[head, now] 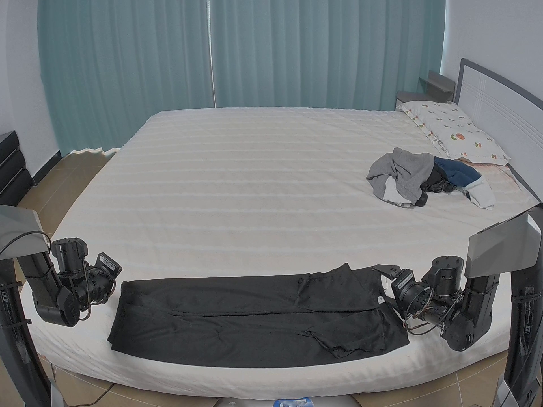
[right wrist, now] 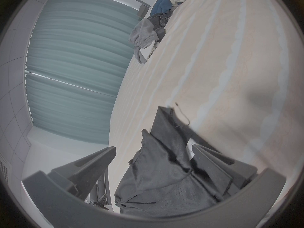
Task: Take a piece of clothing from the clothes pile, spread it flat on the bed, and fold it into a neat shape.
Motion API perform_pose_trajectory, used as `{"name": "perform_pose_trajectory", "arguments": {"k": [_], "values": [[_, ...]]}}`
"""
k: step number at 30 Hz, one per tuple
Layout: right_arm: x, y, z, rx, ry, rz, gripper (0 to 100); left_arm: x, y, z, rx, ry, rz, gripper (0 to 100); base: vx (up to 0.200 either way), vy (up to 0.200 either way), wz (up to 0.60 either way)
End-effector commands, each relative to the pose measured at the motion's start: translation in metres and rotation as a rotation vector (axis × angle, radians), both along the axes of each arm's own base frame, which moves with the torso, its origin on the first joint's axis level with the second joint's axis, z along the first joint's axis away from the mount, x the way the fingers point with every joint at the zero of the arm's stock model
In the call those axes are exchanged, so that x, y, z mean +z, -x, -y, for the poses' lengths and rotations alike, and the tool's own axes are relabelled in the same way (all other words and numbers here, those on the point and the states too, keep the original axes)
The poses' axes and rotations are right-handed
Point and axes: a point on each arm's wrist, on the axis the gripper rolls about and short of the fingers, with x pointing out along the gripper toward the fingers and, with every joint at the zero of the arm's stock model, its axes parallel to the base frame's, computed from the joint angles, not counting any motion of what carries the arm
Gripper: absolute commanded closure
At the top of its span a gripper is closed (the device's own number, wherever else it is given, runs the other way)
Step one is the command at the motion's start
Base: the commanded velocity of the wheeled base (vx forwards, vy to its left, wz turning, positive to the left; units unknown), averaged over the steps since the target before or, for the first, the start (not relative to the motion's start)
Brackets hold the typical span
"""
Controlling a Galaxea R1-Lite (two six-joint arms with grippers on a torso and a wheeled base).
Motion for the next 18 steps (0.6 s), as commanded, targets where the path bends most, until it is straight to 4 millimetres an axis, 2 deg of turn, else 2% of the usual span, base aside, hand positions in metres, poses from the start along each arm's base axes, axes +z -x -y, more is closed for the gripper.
{"name": "perform_pose_trajectory", "arguments": {"k": [1, 2, 12, 15, 16, 18], "values": [[0.001, 0.000, 0.000, 0.001, -0.003, 0.015, 0, 0.001, 0.001, 0.000, -0.001, 0.001, 0.000, 100, 0.000, 0.200, 0.00], [0.001, -0.001, 0.000, 0.001, -0.004, 0.017, 0, 0.000, 0.002, 0.000, -0.001, 0.000, -0.003, 100, 0.000, 0.200, 0.00], [0.001, -0.001, 0.000, 0.003, -0.004, 0.017, 0, 0.000, 0.010, 0.011, -0.027, 0.000, -0.026, 100, 0.000, 0.000, 0.00], [0.002, -0.001, 0.000, 0.003, -0.006, 0.019, 0, 0.003, 0.019, 0.020, -0.058, 0.005, -0.038, 100, 0.000, 0.000, 0.00], [0.002, -0.001, 0.000, 0.004, -0.007, 0.019, 0, 0.004, 0.019, 0.021, -0.060, 0.005, -0.038, 0, 0.000, 0.000, 0.00], [0.002, 0.000, 0.000, 0.005, -0.003, 0.017, 0, 0.003, 0.027, 0.030, -0.099, 0.003, -0.061, 0, 0.000, 0.000, 0.00]]}}
